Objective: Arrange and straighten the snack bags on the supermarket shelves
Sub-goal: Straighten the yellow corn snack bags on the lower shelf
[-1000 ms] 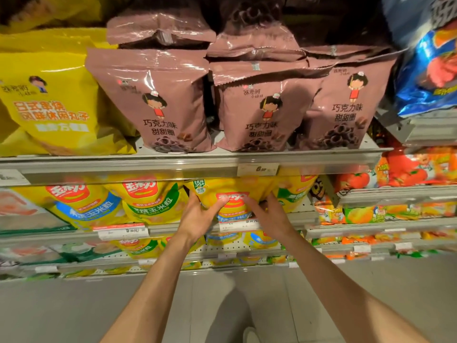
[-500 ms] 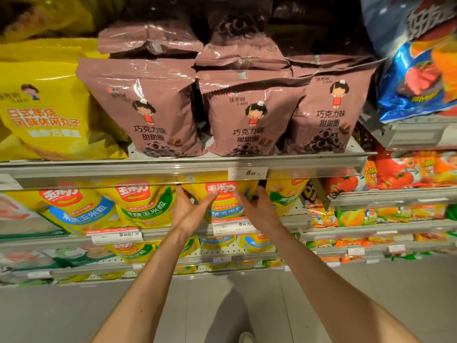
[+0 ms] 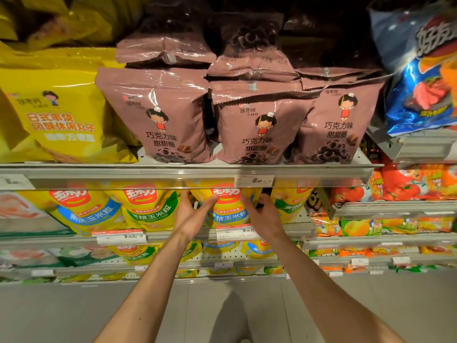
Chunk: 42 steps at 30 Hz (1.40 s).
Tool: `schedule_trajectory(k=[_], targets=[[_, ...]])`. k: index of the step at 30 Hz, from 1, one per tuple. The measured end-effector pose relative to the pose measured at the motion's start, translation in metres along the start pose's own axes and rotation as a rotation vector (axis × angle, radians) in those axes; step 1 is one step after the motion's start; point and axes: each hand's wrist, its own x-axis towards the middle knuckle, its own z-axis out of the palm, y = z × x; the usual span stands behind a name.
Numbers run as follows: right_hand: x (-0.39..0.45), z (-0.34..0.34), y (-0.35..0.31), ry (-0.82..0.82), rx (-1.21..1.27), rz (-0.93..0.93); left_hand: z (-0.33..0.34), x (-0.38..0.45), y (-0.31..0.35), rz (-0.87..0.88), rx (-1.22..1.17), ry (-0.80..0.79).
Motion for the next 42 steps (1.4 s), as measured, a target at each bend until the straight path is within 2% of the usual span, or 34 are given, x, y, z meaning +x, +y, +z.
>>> schedule_trajectory(k=[7,28,33,37,42], targets=[[-0.001,-0.007,0.008,-0.059,0.048,-0.01,-0.002,-0.001,0.004,-0.016,-0.062,0.022],[-0.02,-0.028,0.022,0.041,0.063,0.069,-0.026,-0.011,-0.009,-0.018,-0.133,0.07],[-0.031,-0.058,0.035,0.144,0.058,0.083,-0.027,-0.029,-0.012,-0.024,-0.156,0.133],[-0.037,-0.092,0.044,0.269,0.092,0.088,0.004,-0.053,-0.019,-0.013,-0.08,0.165],[-0.018,-0.121,0.044,0.287,0.078,0.025,0.081,-0.069,0.002,0.086,-0.06,-0.035]])
